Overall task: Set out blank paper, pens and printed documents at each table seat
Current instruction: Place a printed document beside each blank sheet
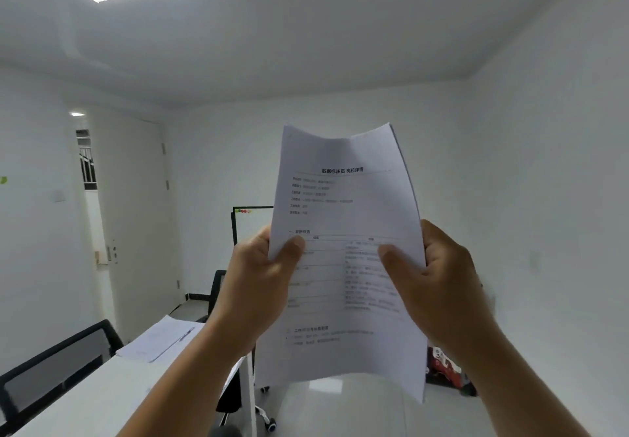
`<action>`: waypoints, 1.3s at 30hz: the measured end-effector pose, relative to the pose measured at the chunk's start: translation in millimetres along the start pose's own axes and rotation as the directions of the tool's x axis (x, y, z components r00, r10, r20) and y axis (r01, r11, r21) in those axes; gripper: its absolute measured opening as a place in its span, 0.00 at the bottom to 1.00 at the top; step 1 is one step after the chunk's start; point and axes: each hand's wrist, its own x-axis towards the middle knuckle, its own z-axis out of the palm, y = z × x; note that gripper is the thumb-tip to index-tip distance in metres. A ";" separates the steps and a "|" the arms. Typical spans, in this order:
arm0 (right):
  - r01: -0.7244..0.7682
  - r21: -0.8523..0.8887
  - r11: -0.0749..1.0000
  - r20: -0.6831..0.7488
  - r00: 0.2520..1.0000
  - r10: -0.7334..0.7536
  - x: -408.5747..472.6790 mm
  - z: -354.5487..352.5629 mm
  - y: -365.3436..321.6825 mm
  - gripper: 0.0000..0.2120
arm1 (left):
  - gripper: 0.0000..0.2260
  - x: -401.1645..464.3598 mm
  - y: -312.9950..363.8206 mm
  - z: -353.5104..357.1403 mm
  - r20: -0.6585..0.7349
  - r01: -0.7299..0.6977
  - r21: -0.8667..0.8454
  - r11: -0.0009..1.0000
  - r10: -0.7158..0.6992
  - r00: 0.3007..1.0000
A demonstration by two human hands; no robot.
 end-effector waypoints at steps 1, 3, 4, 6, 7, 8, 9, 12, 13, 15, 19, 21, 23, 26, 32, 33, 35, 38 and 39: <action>-0.001 0.016 1.000 0.005 1.000 0.001 13.7 5.5 16.8 0.02 | 0.16 17.8 -13.0 6.9 0.016 -0.002 -0.022 1.000 0.003 1.000; -0.030 0.061 0.998 0.010 1.000 0.030 35.6 14.2 38.8 0.05 | 0.12 44.5 -28.9 14.7 0.018 0.013 -0.059 0.998 -0.012 1.000; -0.044 0.083 0.996 0.003 0.999 0.044 49.7 18.9 50.4 0.06 | 0.09 60.1 -37.3 19.5 0.021 0.021 -0.085 0.996 -0.019 1.000; -0.061 0.123 0.991 -0.003 0.998 0.062 76.6 26.8 69.8 0.06 | 0.08 89.8 -53.3 26.0 0.034 0.036 -0.127 0.991 -0.032 0.999; -0.073 0.146 0.987 -0.010 0.997 0.075 89.4 30.1 78.3 0.08 | 0.08 104.6 -60.9 29.4 0.043 0.038 -0.137 0.990 -0.033 0.999; -0.080 0.168 0.983 -0.015 0.996 0.084 101.4 33.1 85.3 0.09 | 0.08 118.3 -67.2 32.3 0.063 0.041 -0.147 0.988 -0.032 0.997; -0.095 0.183 0.978 -0.022 0.995 0.100 114.8 37.0 94.2 0.10 | 0.08 134.6 -75.6 35.4 0.083 0.040 -0.140 0.989 -0.029 0.996; -0.126 0.244 0.962 -0.035 0.990 0.138 149.2 44.6 118.5 0.11 | 0.16 177.4 -94.5 46.0 0.093 0.030 -0.127 0.991 -0.018 0.995; -0.136 0.259 0.956 -0.033 0.988 0.149 160.3 45.4 129.0 0.11 | 0.16 191.1 -102.1 53.1 0.100 0.025 -0.128 0.991 -0.013 0.995; -0.151 0.274 0.950 -0.030 0.986 0.165 181.1 46.6 148.8 0.10 | 0.16 214.4 -113.7 67.2 0.097 0.020 -0.146 0.989 -0.006 0.995; -0.143 0.285 0.948 -0.073 0.983 0.170 219.6 42.9 202.8 0.08 | 0.16 260.5 -145.3 106.8 0.098 0.004 -0.139 0.990 0.009 0.995; -0.129 0.315 0.940 -0.076 0.984 0.160 239.4 39.0 232.4 0.04 | 0.17 281.8 -163.6 128.0 0.099 0.001 -0.126 0.992 0.012 0.995; -0.119 0.345 0.931 -0.072 0.986 0.153 264.0 33.8 266.8 0.05 | 0.17 304.4 -183.2 154.0 0.079 0.005 -0.129 0.992 0.006 0.997; -0.113 0.355 0.928 -0.037 0.990 0.135 306.4 28.1 322.7 0.04 | 0.13 340.6 -216.2 194.3 0.010 0.002 -0.115 0.993 0.000 1.000; -0.136 0.383 0.914 0.043 0.991 0.129 401.8 36.6 422.7 0.07 | 0.16 417.8 -268.4 248.6 -0.039 0.073 -0.146 0.987 -0.079 0.996; -0.143 0.384 0.912 0.052 0.990 0.133 406.1 38.7 426.0 0.07 | 0.15 420.8 -271.2 247.9 -0.040 0.093 -0.156 0.983 -0.101 0.994; -0.158 0.394 0.905 0.084 0.987 0.136 430.9 46.8 454.3 0.08 | 0.13 446.5 -293.1 259.2 -0.074 0.122 -0.149 0.981 -0.134 0.988; -0.167 0.399 0.902 0.111 0.985 0.133 463.6 62.2 493.3 0.08 | 0.10 482.8 -328.5 269.4 -0.089 0.165 -0.170 0.971 -0.182 0.979; -0.173 0.409 0.896 0.120 0.984 0.135 472.5 69.2 504.4 0.09 | 0.10 493.5 -340.6 272.3 -0.087 0.176 -0.181 0.968 -0.194 0.977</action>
